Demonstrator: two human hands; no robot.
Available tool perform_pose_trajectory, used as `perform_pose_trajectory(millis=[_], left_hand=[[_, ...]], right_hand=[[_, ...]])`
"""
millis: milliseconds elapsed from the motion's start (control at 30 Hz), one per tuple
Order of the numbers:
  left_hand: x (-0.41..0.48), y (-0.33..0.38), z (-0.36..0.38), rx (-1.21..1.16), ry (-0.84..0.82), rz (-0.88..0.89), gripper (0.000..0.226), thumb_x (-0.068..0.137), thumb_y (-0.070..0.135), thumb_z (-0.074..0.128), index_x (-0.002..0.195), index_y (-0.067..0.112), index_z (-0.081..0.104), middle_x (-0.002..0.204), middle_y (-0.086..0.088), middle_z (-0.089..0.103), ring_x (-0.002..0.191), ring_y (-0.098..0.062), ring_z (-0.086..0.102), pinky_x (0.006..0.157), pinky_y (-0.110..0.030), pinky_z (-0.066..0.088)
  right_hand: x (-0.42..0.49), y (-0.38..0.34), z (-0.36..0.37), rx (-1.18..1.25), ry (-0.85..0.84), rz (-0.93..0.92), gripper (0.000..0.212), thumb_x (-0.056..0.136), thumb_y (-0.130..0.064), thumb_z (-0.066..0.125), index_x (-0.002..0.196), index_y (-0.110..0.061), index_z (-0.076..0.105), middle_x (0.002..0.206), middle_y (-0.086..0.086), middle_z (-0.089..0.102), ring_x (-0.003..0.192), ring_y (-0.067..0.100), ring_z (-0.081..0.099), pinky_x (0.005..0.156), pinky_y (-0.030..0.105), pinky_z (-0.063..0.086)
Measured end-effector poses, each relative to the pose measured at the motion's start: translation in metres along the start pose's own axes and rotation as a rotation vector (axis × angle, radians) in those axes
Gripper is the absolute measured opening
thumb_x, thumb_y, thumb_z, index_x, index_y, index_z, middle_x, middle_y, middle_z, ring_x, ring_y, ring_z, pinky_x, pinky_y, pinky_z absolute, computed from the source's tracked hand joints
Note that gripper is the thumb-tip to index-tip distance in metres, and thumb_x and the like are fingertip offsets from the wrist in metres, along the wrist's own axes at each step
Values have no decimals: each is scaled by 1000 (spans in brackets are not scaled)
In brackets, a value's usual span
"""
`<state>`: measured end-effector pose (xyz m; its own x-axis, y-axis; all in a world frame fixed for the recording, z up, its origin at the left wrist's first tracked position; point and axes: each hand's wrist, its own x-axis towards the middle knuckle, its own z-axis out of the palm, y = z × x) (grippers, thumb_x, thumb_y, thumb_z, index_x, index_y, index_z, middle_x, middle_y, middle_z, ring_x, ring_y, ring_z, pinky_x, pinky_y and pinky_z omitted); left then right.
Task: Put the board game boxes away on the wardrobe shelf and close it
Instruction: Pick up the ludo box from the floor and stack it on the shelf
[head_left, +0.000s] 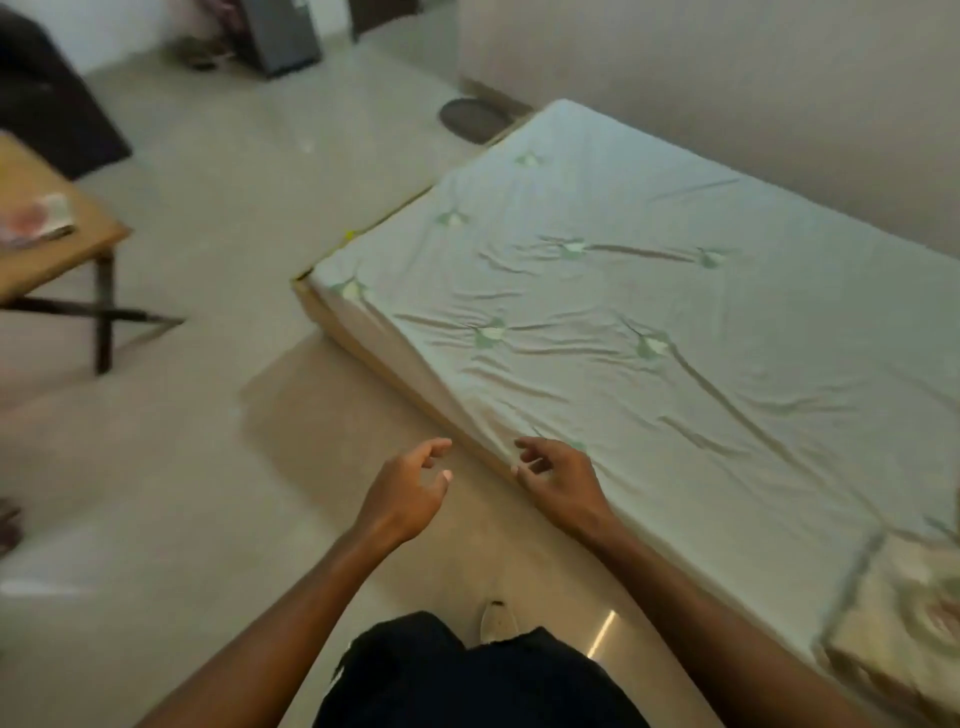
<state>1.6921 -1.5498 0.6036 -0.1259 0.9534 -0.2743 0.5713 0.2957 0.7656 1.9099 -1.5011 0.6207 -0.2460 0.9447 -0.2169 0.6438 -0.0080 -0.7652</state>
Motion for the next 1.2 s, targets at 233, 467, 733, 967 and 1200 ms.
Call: perform_pose_trajectory(millis=[233, 467, 733, 967, 1200], left_hand=[[53, -58, -88, -138, 270, -215, 43, 89, 28, 59, 132, 31, 54, 123, 14, 60, 112, -2, 55, 98, -32, 50], [145, -123, -209, -177, 398, -288, 43, 86, 27, 61, 129, 31, 55, 121, 13, 61, 110, -2, 57, 95, -29, 49], [282, -182, -383, -192, 472, -310, 41, 84, 26, 62, 125, 28, 59, 118, 11, 63, 106, -4, 58, 96, -31, 50], [419, -238, -505, -132, 438, -273, 41, 87, 23, 61, 127, 29, 57, 121, 15, 61, 107, -3, 57, 94, -24, 45], [577, -285, -636, -72, 386, -284, 39, 88, 25, 61, 127, 31, 57, 121, 15, 61, 107, -4, 57, 96, -33, 50]], right_hand=[[143, -86, 73, -89, -255, -196, 38, 84, -26, 70, 121, -21, 65, 101, -4, 67, 84, 10, 65, 80, 30, 55], [278, -188, 165, -131, -374, -291, 37, 85, -30, 68, 120, -25, 64, 101, -7, 65, 86, 8, 65, 82, 32, 55], [446, -312, 271, -158, -419, -326, 38, 82, -39, 63, 118, -30, 63, 95, -18, 62, 82, 1, 62, 80, 31, 56], [602, -394, 348, -84, -384, -281, 38, 80, -26, 71, 118, -23, 65, 92, -6, 67, 79, 11, 67, 80, 31, 55], [788, -479, 416, -25, -378, -232, 38, 83, -28, 70, 120, -22, 63, 95, -6, 65, 75, 6, 63, 76, 29, 55]])
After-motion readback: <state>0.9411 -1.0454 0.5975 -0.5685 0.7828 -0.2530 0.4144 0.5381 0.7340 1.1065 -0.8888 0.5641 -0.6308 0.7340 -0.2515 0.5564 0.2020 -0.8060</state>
